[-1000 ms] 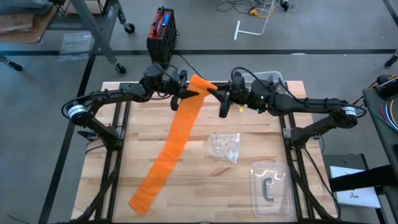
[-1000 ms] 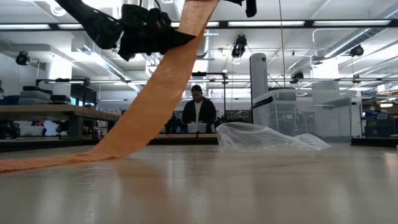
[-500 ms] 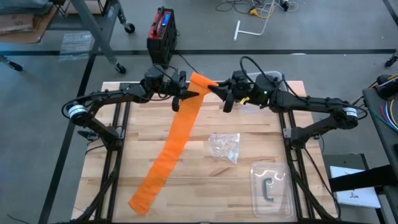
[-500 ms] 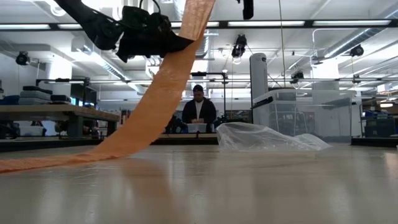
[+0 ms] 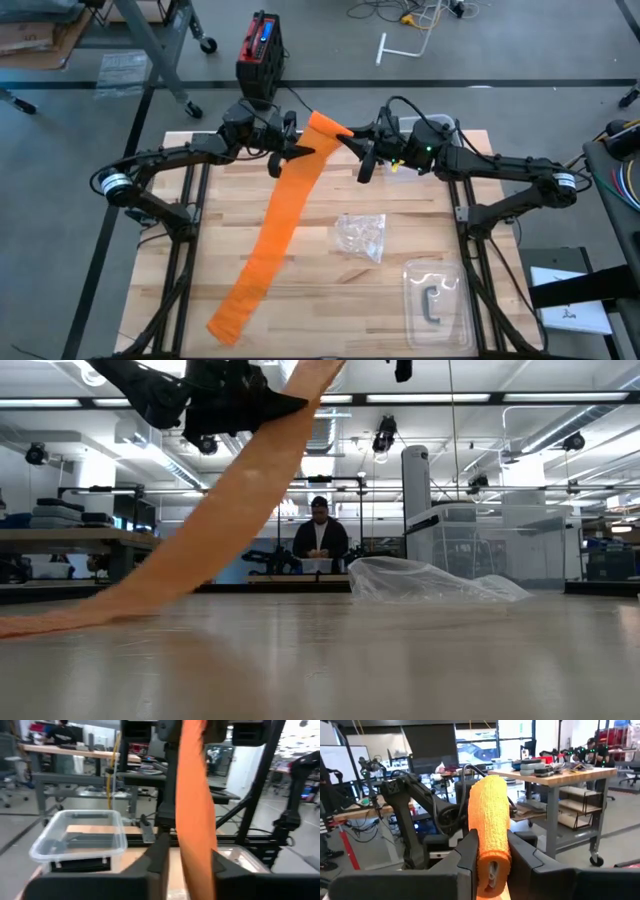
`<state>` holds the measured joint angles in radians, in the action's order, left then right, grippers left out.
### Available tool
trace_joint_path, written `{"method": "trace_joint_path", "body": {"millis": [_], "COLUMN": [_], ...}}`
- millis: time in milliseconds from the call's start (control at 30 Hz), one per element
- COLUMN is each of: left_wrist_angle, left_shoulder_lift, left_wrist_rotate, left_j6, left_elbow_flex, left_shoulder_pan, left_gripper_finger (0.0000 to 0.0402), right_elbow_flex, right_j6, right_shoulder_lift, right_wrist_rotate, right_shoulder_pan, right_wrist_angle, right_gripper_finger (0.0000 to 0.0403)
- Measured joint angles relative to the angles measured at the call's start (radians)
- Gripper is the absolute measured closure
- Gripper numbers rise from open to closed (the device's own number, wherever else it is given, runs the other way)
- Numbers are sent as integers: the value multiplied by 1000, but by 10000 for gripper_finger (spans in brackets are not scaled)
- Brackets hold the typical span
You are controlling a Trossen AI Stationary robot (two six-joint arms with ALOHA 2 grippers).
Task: Roll bandage
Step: Roll the orange bandage
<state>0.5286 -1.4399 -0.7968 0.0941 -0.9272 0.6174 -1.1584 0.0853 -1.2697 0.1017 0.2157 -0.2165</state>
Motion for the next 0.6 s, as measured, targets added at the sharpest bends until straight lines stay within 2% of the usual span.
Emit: {"method": "trace_joint_path", "body": {"millis": [200,400,600], "left_wrist_angle": [-32,-63,-126], "left_shoulder_lift": [0,27,40], "left_wrist_rotate": [33,29,28], "left_j6": [-49,-119,-168], "left_elbow_flex": [0,0,5], "left_shoulder_pan": [0,43,130], "left_gripper_finger": [244,162,114], "right_elbow_flex": [0,0,0], "right_j6": [-16,-52,-88], "right_shoulder_lift": [0,-1,-3], "right_wrist_rotate": [10,67,86], "right_shoulder_pan": [0,1,1], "right_wrist_angle": [27,73,86], "right_gripper_finger": [330,347,339]}}
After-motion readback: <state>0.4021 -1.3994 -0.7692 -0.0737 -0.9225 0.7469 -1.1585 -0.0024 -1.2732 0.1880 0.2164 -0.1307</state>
